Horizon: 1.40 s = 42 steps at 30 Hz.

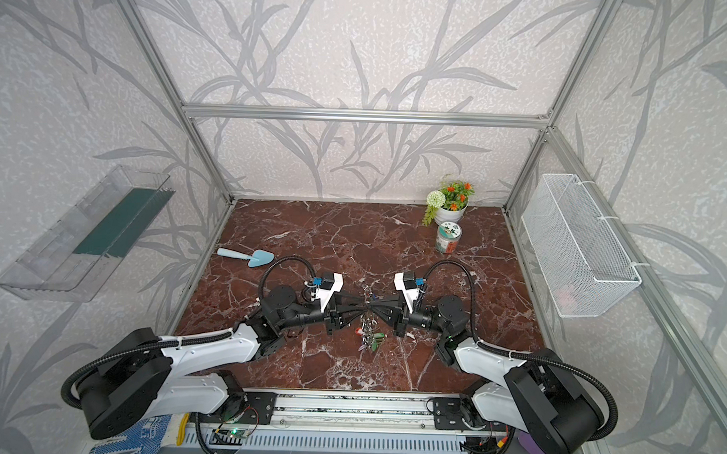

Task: Put the keys on the keyring

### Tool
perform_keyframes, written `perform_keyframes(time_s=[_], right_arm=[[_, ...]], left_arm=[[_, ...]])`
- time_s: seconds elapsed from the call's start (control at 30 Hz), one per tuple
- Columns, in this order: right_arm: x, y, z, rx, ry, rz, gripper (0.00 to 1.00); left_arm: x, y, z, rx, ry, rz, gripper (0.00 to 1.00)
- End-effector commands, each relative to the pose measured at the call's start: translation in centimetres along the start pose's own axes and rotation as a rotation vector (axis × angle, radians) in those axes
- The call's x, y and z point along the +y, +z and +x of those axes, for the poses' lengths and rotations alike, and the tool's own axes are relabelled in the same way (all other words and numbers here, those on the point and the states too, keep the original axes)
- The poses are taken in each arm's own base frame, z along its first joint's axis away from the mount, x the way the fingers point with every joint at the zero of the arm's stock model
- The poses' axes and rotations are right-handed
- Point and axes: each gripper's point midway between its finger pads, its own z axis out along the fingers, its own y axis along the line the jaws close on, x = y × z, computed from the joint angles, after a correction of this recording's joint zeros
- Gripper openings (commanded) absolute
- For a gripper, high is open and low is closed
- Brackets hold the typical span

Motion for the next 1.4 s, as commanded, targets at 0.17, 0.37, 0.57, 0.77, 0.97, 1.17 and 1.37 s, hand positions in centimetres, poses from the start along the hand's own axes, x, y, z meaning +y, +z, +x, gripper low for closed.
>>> perform_keyframes(time_s=[0.17,0.37,0.57,0.77,0.97,1.17,1.37], right_arm=[[1.0,0.3,-3.1,-0.078,-0.109,-0.036,0.00],[0.7,0.2,-3.0,-0.079,-0.106,-0.026,0.00],[0.5,0.3,-3.0,-0.081,-0.101,-0.022,0.00],[0.4,0.3,-3.0,-0.082,-0.099,-0.022,0.00],[0.4,0.3,-3.0,-0.081,-0.100,-0.022,0.00],[0.4,0.1,-3.2,-0.087,-0.101,-0.010,0.07],[0.5,-1.0,-4.2,-0.127,-0.109,0.019,0.25]], left_arm=[[-0.9,0.4,-1.4,-0.043,0.017,0.052,0.22],[-0.7,-0.1,-0.9,-0.037,0.012,0.024,0.18],[-0.4,-0.3,-0.5,-0.016,0.005,0.005,0.11],[-0.4,-0.1,-0.2,-0.003,-0.006,0.008,0.06],[-0.5,0.2,-0.5,0.005,-0.018,0.018,0.01],[0.5,-0.1,-0.7,0.091,-0.018,-0.069,0.00],[1.5,-1.2,0.4,0.245,-0.002,-0.174,0.00]])
